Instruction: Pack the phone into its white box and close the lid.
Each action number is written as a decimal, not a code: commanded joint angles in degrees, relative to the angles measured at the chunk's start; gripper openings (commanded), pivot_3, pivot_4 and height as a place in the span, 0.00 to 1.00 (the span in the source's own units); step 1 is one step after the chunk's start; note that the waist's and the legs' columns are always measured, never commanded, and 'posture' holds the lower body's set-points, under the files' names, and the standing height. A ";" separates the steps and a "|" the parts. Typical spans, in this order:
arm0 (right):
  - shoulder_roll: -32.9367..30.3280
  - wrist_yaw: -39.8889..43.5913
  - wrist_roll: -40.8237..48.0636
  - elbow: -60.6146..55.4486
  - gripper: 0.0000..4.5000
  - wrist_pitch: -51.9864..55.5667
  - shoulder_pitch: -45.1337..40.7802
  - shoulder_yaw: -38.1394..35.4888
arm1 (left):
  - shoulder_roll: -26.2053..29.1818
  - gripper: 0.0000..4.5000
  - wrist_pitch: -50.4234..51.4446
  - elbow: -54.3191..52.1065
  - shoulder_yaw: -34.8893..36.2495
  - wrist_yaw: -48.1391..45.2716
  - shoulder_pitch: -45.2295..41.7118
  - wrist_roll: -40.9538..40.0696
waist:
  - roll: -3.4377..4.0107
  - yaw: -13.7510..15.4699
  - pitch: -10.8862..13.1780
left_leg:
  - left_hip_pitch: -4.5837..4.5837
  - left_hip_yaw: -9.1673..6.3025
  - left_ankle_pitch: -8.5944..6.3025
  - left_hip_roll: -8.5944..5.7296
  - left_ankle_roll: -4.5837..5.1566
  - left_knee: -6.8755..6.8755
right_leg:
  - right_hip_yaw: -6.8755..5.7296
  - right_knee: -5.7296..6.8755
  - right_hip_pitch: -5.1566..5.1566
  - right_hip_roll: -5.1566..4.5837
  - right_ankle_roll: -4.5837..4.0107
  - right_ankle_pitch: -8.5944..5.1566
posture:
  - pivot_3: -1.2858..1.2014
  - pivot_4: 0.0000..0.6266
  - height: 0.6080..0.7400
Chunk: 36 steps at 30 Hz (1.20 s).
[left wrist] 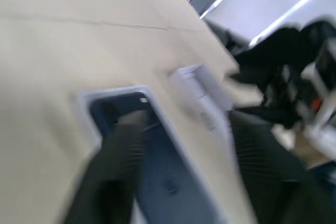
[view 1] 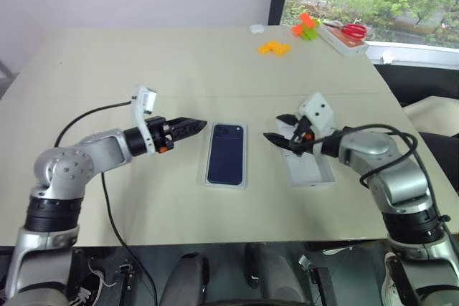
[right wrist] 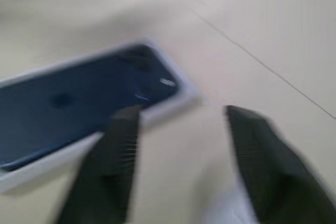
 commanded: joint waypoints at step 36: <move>14.44 -28.90 7.36 -8.35 0.98 46.68 -6.52 -6.29 | 3.24 0.98 -27.93 -3.17 4.61 -37.24 8.62 21.12 | 0.03 -0.18 0.01 | -0.92 0.03 -0.14 0.02 0.27 0.09 | -0.04 0.06 -0.85 -0.07 0.31 0.14 | 0.52 0.24 1.00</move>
